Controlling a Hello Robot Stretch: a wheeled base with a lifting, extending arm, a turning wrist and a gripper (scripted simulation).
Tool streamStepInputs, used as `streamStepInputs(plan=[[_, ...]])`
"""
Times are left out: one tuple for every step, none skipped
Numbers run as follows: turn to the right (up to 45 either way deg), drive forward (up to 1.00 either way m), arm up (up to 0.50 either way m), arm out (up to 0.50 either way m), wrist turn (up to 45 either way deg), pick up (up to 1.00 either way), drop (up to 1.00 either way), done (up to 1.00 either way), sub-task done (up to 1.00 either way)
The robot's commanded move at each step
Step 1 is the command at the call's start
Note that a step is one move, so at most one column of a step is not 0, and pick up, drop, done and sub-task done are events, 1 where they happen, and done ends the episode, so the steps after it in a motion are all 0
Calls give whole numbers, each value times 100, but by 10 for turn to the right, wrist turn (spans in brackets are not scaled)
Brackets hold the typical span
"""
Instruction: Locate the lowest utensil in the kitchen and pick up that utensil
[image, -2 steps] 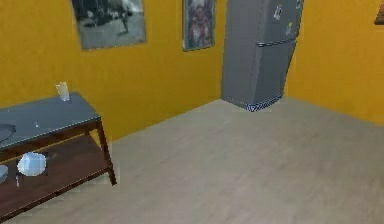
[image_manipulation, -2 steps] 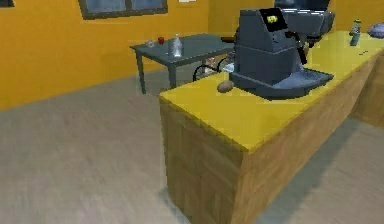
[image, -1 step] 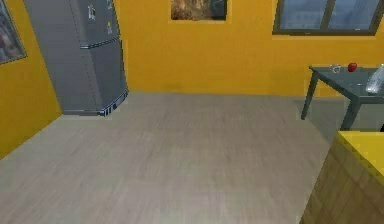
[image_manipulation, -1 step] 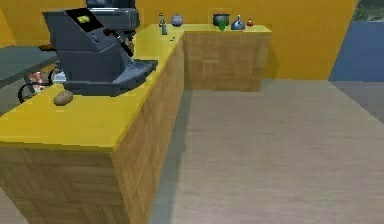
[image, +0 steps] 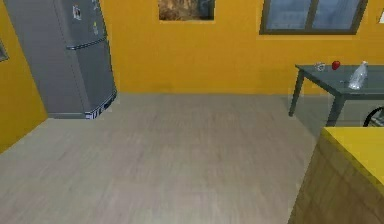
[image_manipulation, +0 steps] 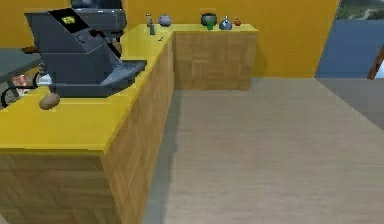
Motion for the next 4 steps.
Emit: streamStepInputs(plan=[[0, 100, 0, 0, 0, 0, 0, 0, 0], [0, 15, 0, 0, 0, 0, 0, 0, 0], [270, 0, 0, 0, 0, 0, 0, 0, 0], [30, 0, 0, 0, 0, 0, 0, 0, 0]])
